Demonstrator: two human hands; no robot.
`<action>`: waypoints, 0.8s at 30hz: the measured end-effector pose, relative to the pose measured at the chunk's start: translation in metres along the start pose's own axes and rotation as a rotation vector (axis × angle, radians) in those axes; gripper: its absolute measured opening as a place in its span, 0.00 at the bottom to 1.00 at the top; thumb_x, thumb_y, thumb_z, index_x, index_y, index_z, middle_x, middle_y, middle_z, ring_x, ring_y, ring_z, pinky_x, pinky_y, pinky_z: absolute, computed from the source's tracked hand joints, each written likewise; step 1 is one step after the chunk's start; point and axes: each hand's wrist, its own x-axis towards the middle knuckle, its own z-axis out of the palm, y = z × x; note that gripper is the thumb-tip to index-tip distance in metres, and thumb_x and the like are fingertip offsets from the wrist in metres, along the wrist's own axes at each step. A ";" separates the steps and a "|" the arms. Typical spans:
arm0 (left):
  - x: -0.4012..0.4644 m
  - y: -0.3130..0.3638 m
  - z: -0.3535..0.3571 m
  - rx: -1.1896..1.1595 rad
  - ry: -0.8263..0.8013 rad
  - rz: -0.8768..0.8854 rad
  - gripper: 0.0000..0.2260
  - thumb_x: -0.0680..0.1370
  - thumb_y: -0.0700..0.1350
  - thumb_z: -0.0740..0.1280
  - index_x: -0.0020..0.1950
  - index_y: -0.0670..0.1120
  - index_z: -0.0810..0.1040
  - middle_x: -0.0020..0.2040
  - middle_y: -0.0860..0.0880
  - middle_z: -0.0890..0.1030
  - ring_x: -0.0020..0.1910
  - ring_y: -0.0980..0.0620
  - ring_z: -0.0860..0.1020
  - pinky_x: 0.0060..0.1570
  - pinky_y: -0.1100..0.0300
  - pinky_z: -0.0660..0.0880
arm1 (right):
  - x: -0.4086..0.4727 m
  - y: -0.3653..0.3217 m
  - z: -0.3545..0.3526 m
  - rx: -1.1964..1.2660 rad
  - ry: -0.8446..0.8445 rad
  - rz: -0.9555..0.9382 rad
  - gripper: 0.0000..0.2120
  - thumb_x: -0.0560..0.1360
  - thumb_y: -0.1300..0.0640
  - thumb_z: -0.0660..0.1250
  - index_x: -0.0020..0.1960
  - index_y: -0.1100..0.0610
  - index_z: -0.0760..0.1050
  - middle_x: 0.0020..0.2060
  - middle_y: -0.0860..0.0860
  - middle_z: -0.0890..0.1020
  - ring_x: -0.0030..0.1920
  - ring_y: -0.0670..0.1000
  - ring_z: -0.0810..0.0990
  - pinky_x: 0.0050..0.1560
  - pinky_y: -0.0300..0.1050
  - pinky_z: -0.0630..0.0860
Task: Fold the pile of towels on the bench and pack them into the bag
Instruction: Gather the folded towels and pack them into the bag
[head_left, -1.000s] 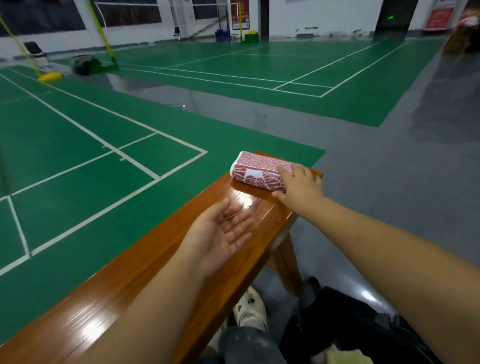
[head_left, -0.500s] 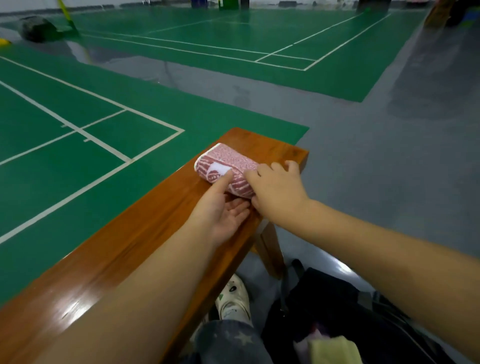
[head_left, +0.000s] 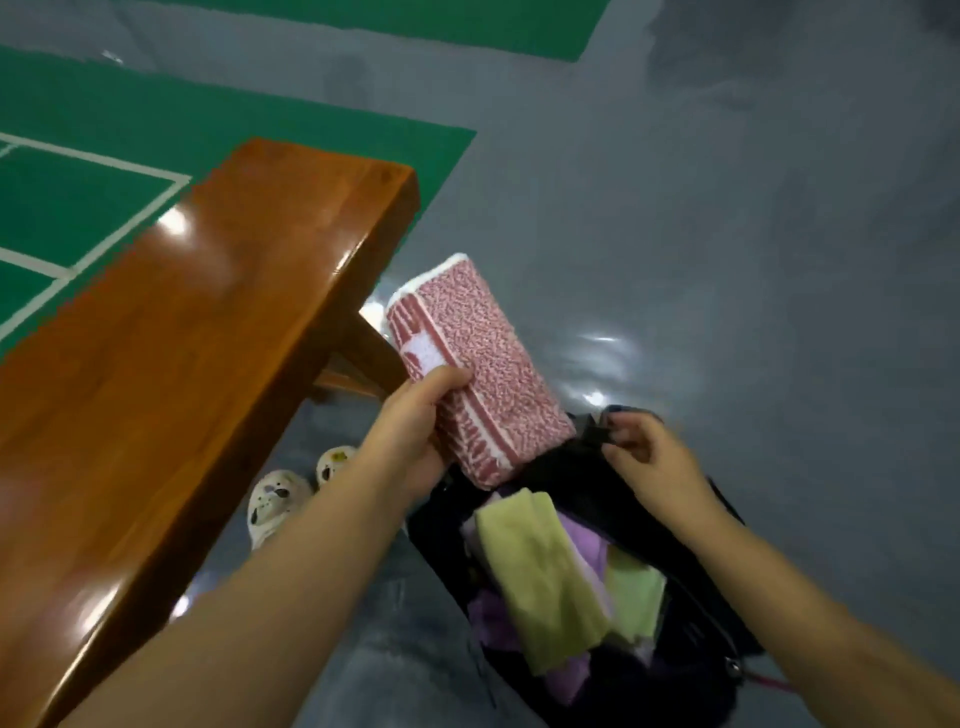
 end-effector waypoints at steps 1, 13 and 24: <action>0.005 -0.015 0.005 -0.009 -0.019 -0.054 0.09 0.77 0.37 0.63 0.56 0.41 0.76 0.48 0.43 0.83 0.45 0.45 0.81 0.47 0.52 0.78 | -0.003 0.026 -0.002 0.173 0.024 0.271 0.12 0.75 0.64 0.67 0.58 0.60 0.75 0.47 0.54 0.78 0.44 0.50 0.77 0.50 0.48 0.75; 0.062 -0.137 0.008 0.067 0.007 -0.523 0.09 0.77 0.39 0.65 0.57 0.42 0.75 0.56 0.40 0.81 0.56 0.39 0.78 0.60 0.44 0.72 | 0.000 0.154 0.050 1.535 0.134 1.289 0.22 0.80 0.51 0.59 0.62 0.70 0.70 0.45 0.68 0.79 0.54 0.62 0.76 0.56 0.55 0.71; 0.072 -0.167 0.004 0.236 0.016 -0.599 0.10 0.75 0.33 0.67 0.54 0.43 0.76 0.55 0.41 0.81 0.56 0.39 0.78 0.63 0.42 0.72 | 0.037 0.133 0.015 1.694 0.532 1.194 0.10 0.77 0.59 0.66 0.39 0.62 0.71 0.36 0.50 0.75 0.34 0.47 0.73 0.21 0.35 0.74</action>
